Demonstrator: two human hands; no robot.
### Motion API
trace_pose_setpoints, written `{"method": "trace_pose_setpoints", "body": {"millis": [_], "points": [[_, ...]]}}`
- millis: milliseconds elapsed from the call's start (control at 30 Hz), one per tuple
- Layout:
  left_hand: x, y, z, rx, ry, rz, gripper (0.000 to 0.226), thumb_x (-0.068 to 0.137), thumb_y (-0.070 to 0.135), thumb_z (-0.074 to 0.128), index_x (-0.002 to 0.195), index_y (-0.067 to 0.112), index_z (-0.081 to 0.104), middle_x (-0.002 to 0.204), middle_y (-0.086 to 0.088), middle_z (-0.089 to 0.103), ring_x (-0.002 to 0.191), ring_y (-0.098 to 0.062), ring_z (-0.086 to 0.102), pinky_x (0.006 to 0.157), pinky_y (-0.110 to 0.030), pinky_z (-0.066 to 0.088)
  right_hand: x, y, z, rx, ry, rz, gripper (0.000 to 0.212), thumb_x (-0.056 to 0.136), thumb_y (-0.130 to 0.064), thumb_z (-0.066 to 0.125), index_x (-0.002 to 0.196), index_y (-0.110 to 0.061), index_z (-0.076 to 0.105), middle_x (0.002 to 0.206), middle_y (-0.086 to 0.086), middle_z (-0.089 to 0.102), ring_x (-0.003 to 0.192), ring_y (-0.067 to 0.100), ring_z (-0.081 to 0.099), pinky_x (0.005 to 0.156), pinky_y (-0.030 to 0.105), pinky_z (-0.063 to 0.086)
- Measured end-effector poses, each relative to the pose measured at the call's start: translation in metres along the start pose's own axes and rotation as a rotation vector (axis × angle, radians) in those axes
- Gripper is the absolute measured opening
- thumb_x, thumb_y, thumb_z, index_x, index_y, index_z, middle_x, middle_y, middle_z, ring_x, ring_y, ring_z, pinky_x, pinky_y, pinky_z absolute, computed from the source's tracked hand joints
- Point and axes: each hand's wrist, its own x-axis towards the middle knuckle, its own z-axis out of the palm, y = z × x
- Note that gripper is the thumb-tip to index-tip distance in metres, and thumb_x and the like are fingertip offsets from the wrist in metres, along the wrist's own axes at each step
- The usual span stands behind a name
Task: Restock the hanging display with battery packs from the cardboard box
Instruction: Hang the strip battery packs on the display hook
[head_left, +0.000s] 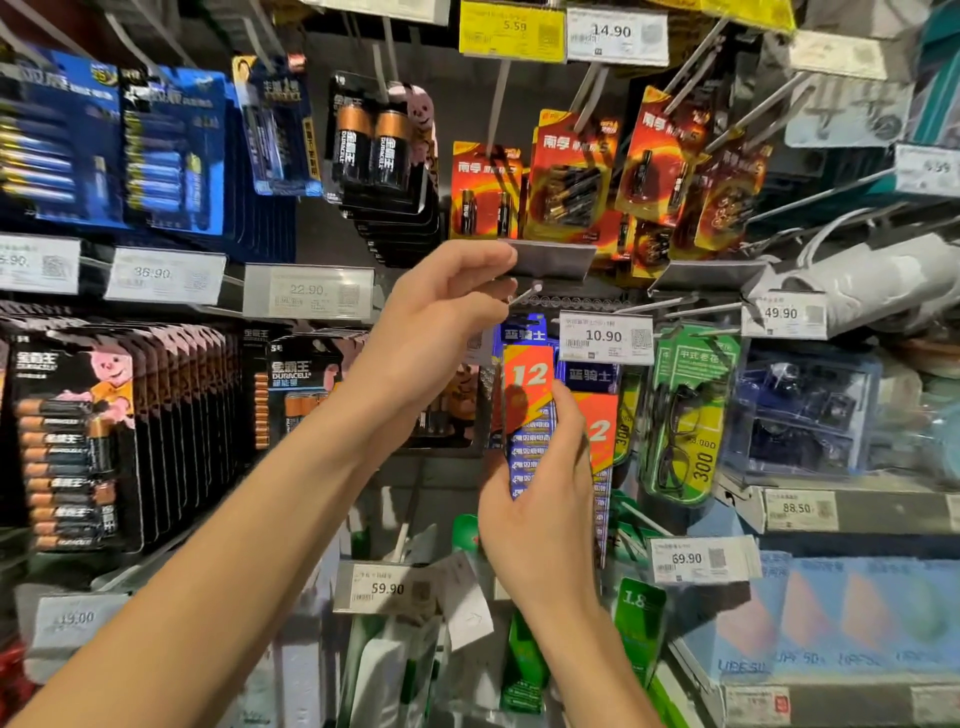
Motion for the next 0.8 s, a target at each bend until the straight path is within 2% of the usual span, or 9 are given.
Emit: {"method": "trace_pose_setpoints", "body": {"millis": [233, 367, 467, 533, 633, 700, 800], "points": [[-0.006, -0.012, -0.002, -0.02, 0.005, -0.03, 0.052, 0.09, -0.014, 0.049, 0.131, 0.015, 0.061, 0.132, 0.004, 0.067, 0.122, -0.006, 0.063, 0.107, -0.037, 0.05, 0.004, -0.003, 0.002, -0.132, -0.011, -0.019, 0.084, 0.095, -0.015, 0.059, 0.155, -0.033, 0.004, 0.146, 0.002, 0.037, 0.11, 0.025, 0.057, 0.087, 0.039, 0.053], [-0.009, -0.017, -0.002, -0.015, 0.0, -0.047, 0.054, 0.089, -0.014, 0.049, 0.132, 0.017, 0.062, 0.132, 0.006, 0.067, 0.123, -0.004, 0.062, 0.107, -0.037, 0.05, 0.004, -0.004, 0.002, -0.156, -0.002, -0.022, 0.082, 0.096, -0.018, 0.059, 0.156, -0.031, 0.005, 0.148, 0.001, 0.036, 0.108, 0.024, 0.058, 0.083, 0.033, 0.05], [-0.012, -0.02, -0.003, -0.016, -0.001, -0.056, 0.054, 0.087, -0.01, 0.052, 0.132, 0.018, 0.061, 0.132, 0.007, 0.066, 0.123, -0.004, 0.062, 0.108, -0.037, 0.05, 0.002, -0.002, 0.001, -0.177, -0.032, 0.013, 0.082, 0.097, -0.017, 0.059, 0.157, -0.029, 0.005, 0.154, -0.003, 0.03, 0.115, 0.024, 0.056, 0.084, 0.026, 0.045], [-0.015, -0.021, -0.002, -0.015, 0.002, -0.06, 0.057, 0.077, 0.0, 0.056, 0.13, 0.019, 0.062, 0.131, 0.008, 0.067, 0.123, -0.003, 0.061, 0.108, -0.035, 0.049, 0.002, -0.001, 0.002, -0.197, -0.066, 0.032, 0.084, 0.096, -0.014, 0.06, 0.158, -0.028, 0.004, 0.155, -0.004, 0.027, 0.12, 0.026, 0.053, 0.084, 0.027, 0.044], [-0.019, -0.025, 0.0, -0.015, -0.002, -0.065, 0.065, 0.068, 0.006, 0.053, 0.13, 0.019, 0.062, 0.132, 0.007, 0.067, 0.124, -0.004, 0.061, 0.108, -0.034, 0.048, 0.004, 0.0, 0.006, -0.228, -0.076, 0.041, 0.087, 0.096, -0.013, 0.06, 0.157, -0.029, 0.0, 0.158, 0.0, 0.024, 0.122, 0.033, 0.052, 0.087, 0.036, 0.047], [-0.022, -0.028, 0.0, 0.006, -0.007, -0.057, 0.062, 0.072, 0.003, 0.055, 0.131, 0.02, 0.062, 0.132, 0.007, 0.067, 0.125, -0.003, 0.06, 0.109, -0.036, 0.048, 0.004, 0.0, 0.01, -0.242, -0.064, 0.047, 0.081, 0.099, -0.02, 0.056, 0.157, -0.029, -0.001, 0.156, 0.004, 0.026, 0.116, 0.036, 0.055, 0.081, 0.04, 0.048], [-0.027, -0.032, 0.001, 0.014, -0.023, -0.056, 0.056, 0.085, -0.012, 0.052, 0.131, 0.018, 0.062, 0.133, 0.006, 0.066, 0.125, -0.005, 0.06, 0.11, -0.038, 0.048, 0.001, 0.001, 0.016, -0.257, -0.052, 0.059, 0.076, 0.102, -0.03, 0.049, 0.156, -0.029, -0.004, 0.153, 0.004, 0.028, 0.108, 0.037, 0.058, 0.072, 0.039, 0.044]]}}
